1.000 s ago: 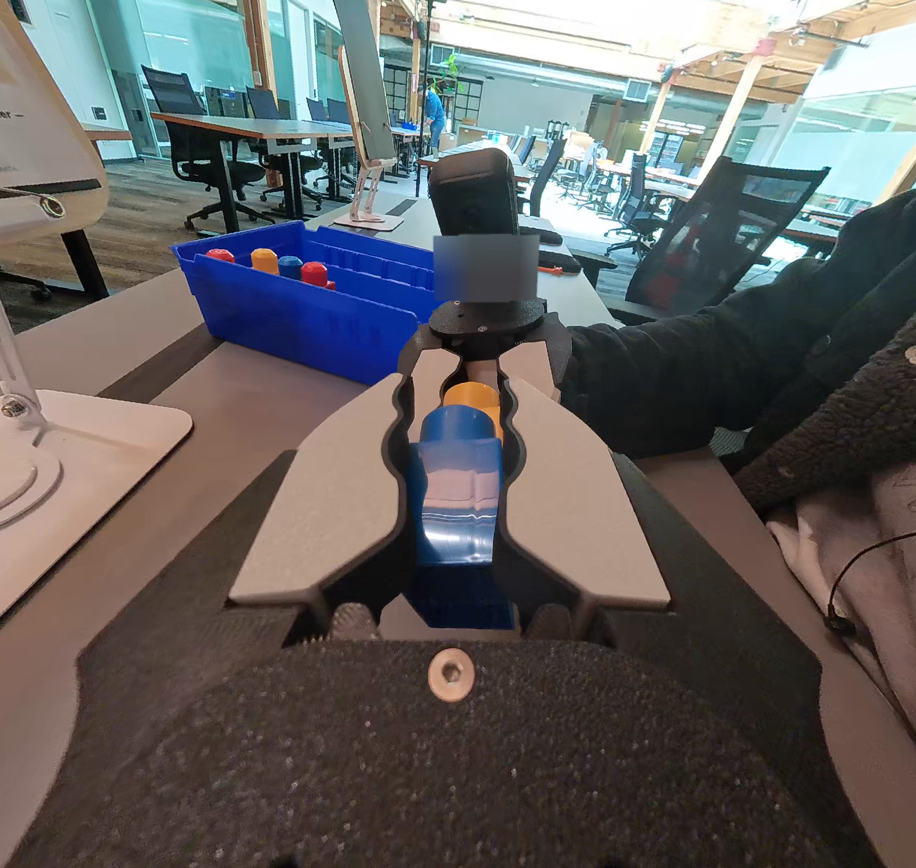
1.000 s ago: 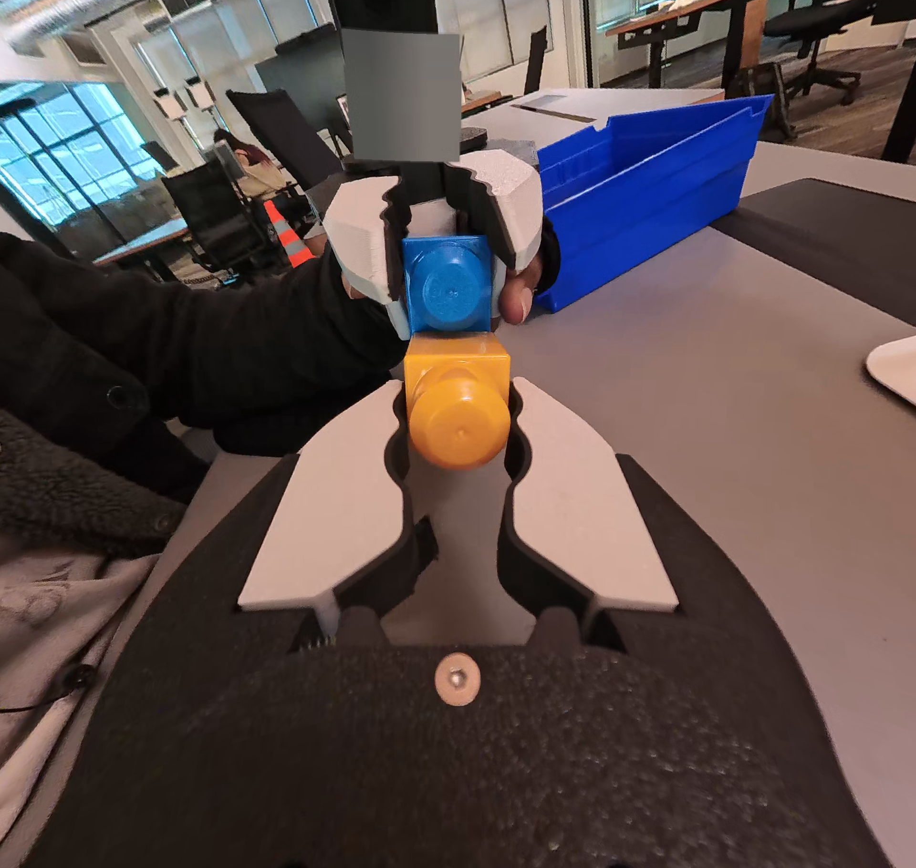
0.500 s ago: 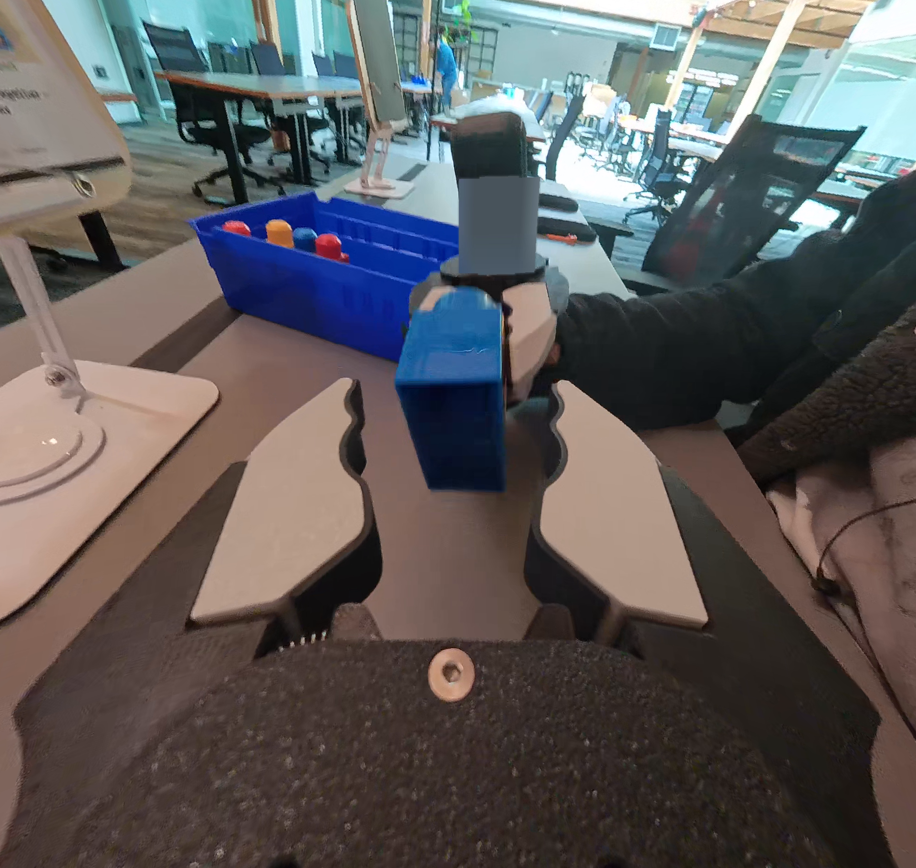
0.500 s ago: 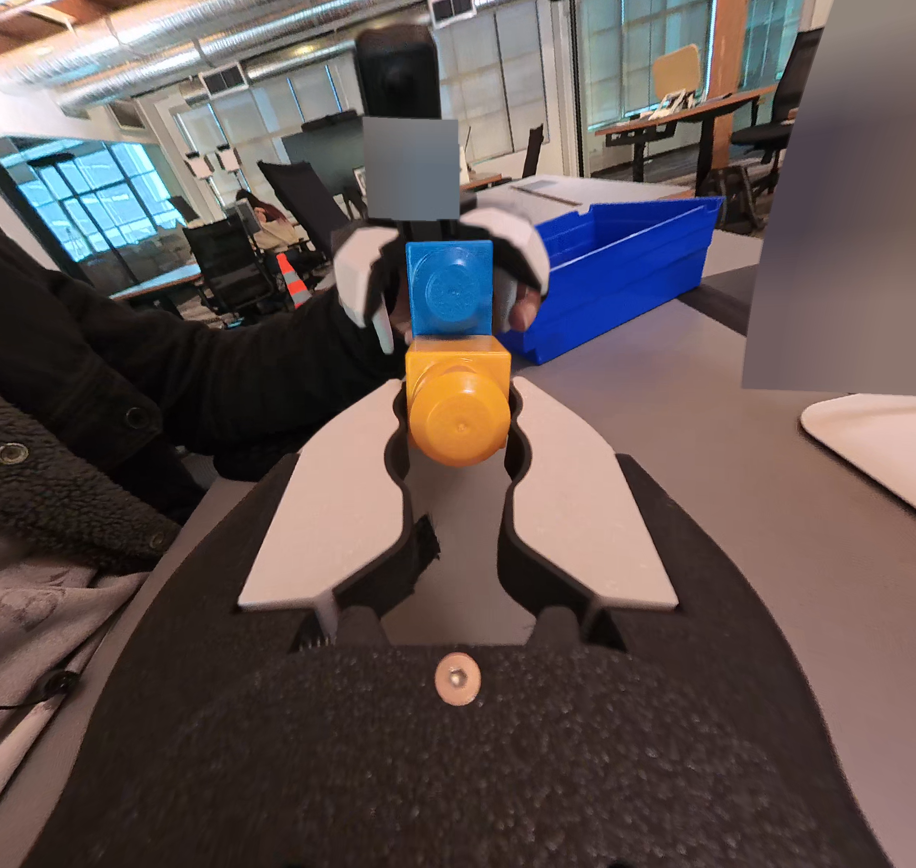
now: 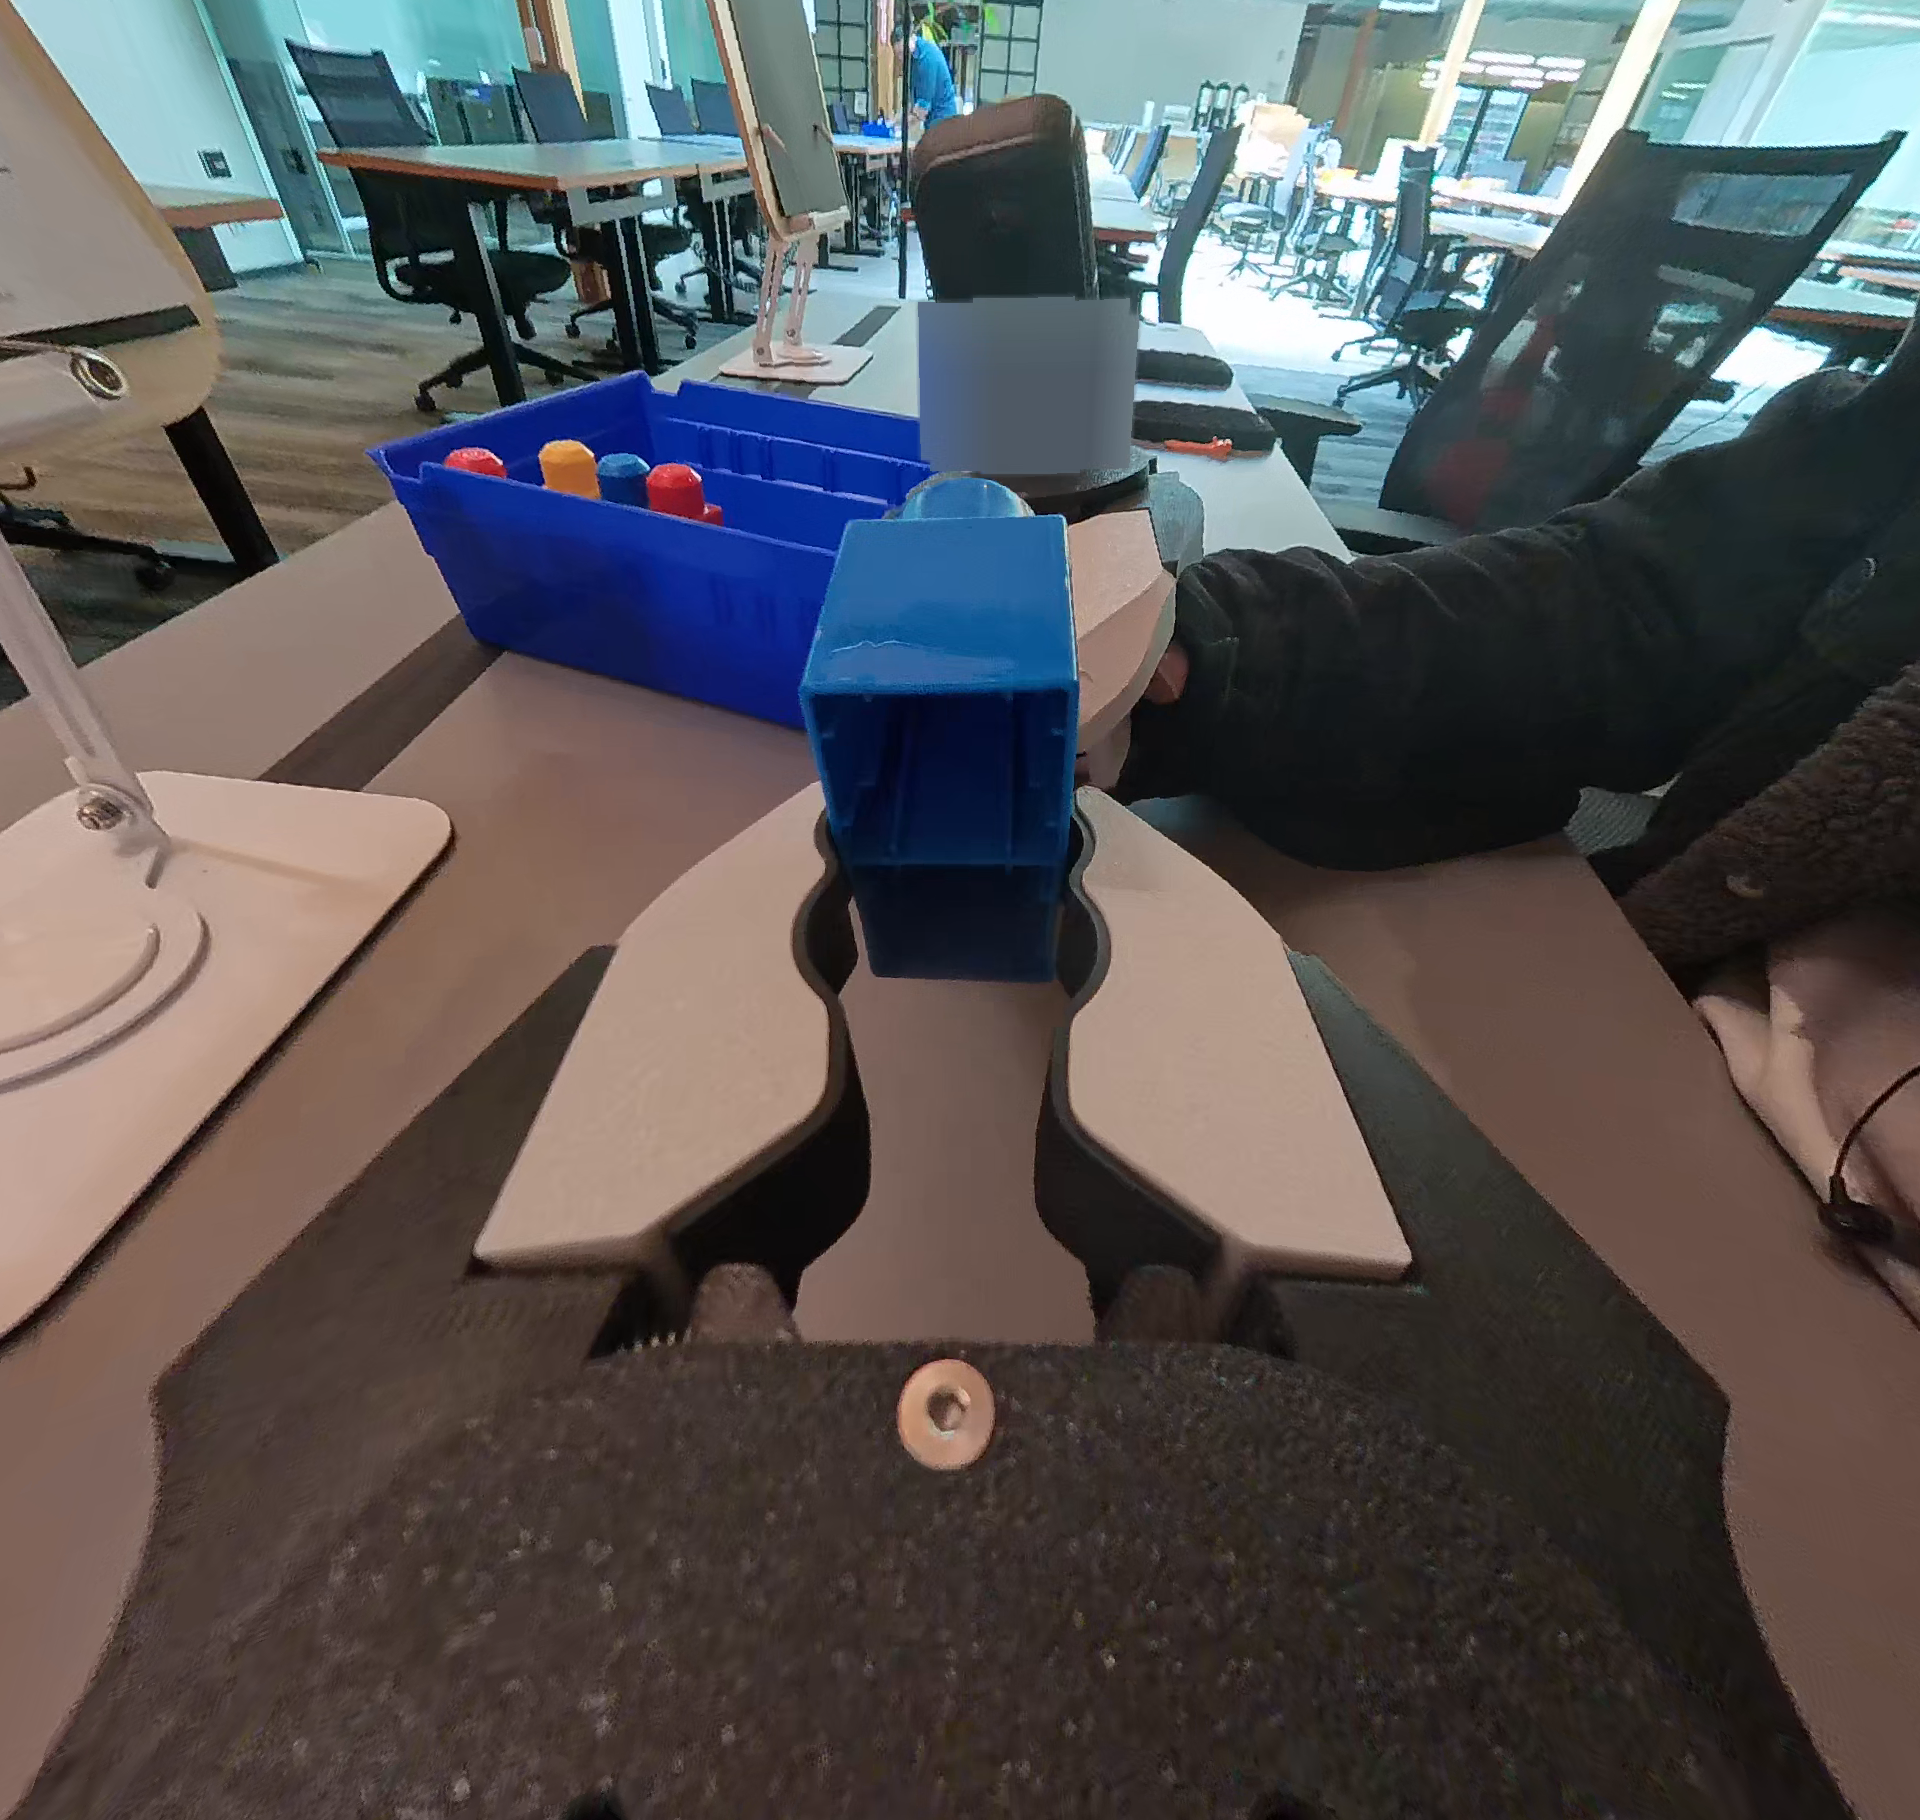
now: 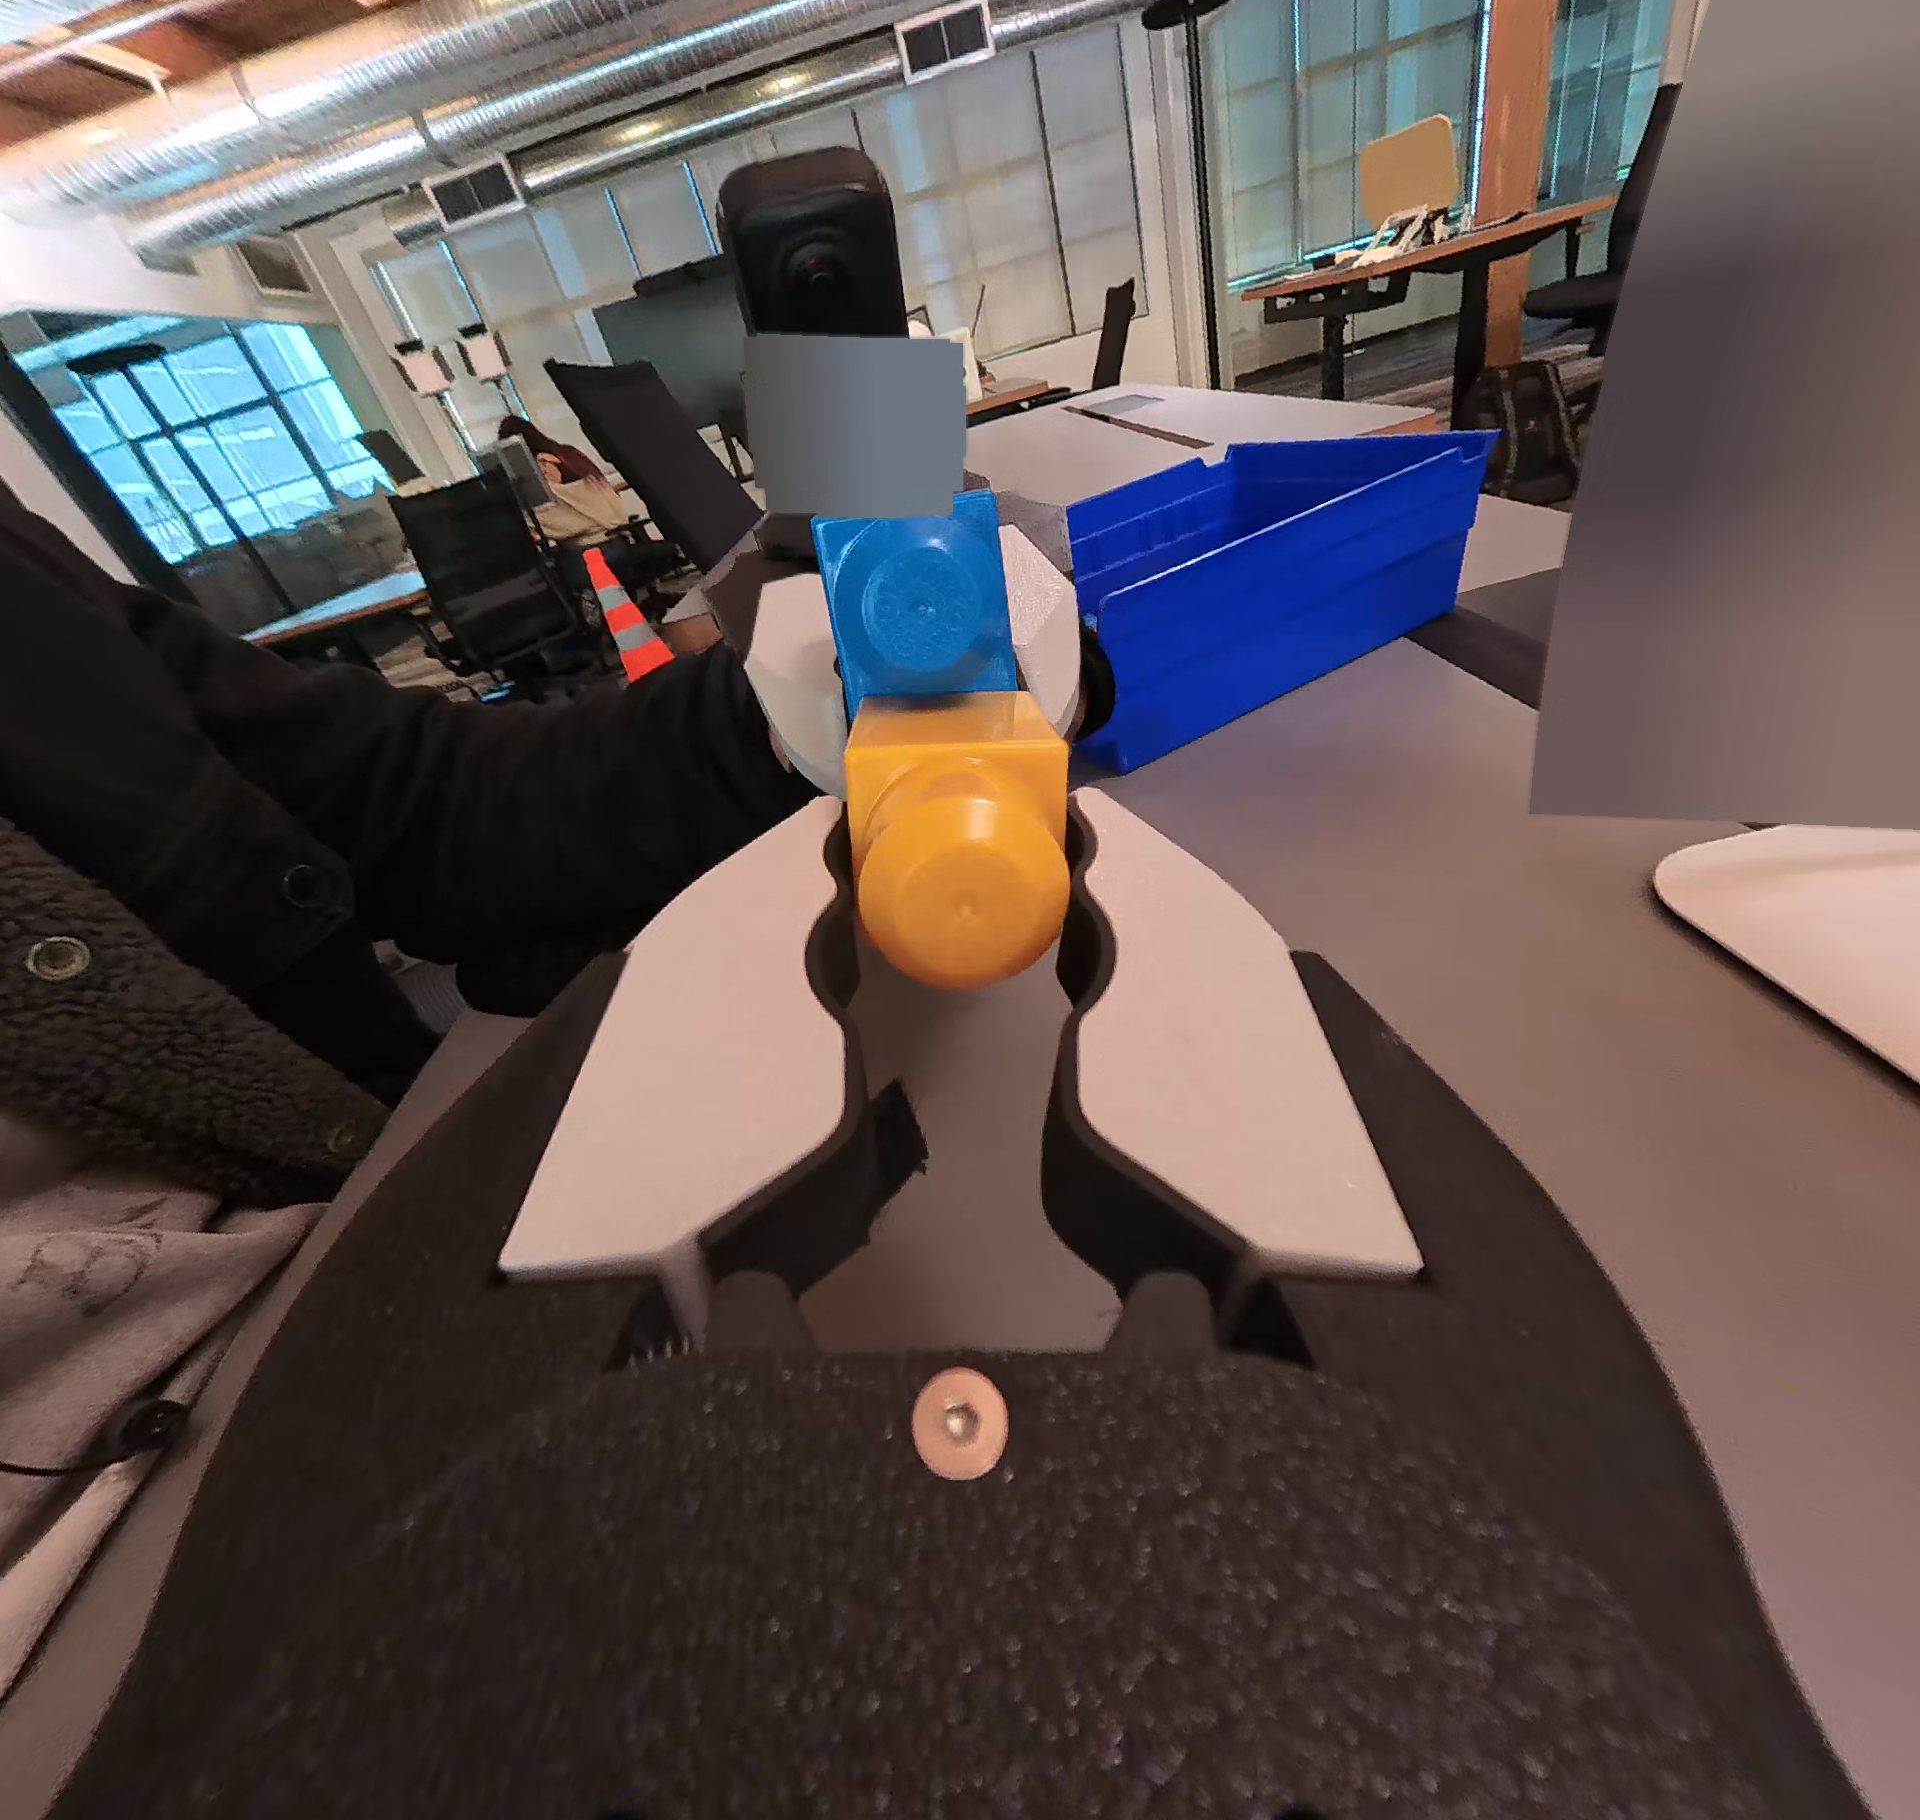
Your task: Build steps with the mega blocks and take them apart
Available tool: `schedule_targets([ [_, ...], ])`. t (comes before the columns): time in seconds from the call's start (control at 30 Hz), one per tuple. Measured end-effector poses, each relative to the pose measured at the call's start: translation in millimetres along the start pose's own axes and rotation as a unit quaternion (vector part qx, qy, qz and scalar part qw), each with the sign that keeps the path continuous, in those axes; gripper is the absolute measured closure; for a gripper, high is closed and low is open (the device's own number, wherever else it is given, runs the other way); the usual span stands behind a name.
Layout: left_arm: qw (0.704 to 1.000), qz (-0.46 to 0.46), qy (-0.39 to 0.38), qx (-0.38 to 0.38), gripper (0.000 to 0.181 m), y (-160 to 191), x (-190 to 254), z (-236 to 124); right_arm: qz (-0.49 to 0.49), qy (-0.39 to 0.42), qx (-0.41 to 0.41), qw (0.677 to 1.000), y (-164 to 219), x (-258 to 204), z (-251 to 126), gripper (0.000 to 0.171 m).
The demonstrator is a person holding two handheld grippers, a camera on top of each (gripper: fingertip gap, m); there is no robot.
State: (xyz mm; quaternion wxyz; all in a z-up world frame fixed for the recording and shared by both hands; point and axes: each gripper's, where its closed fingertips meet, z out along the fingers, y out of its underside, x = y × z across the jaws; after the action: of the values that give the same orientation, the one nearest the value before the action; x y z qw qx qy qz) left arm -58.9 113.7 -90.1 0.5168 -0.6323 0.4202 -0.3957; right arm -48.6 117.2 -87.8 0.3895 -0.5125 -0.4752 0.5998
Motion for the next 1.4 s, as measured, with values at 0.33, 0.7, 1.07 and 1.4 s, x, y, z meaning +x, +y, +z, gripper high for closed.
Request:
schedule_targets([
  [0.33, 1.000, -0.014, 0.014, 0.020, 0.144, -2.4, 2.2, 0.3, -0.038, 0.005, -0.004, 0.999, 1.8, -2.3, 0.3, 0.135],
  [0.7, 0.997, -0.049, 0.038, 0.034, 0.144, -1.3, 5.5, 3.5, -0.079, 0.009, -0.028, 0.996, 5.2, -4.1, -2.8, 0.135],
  [1.07, 0.998, 0.002, 0.029, 0.051, 0.144, -11.3, 10.3, 0.2, -0.040, -0.016, -0.029, 0.999, 10.3, -9.1, 3.0, 0.135],
  [1.4, 0.998, -0.001, 0.029, 0.055, 0.144, -8.8, 8.0, 1.0, -0.056, 0.000, -0.044, 0.997, 10.3, -7.0, 1.8, 0.135],
])
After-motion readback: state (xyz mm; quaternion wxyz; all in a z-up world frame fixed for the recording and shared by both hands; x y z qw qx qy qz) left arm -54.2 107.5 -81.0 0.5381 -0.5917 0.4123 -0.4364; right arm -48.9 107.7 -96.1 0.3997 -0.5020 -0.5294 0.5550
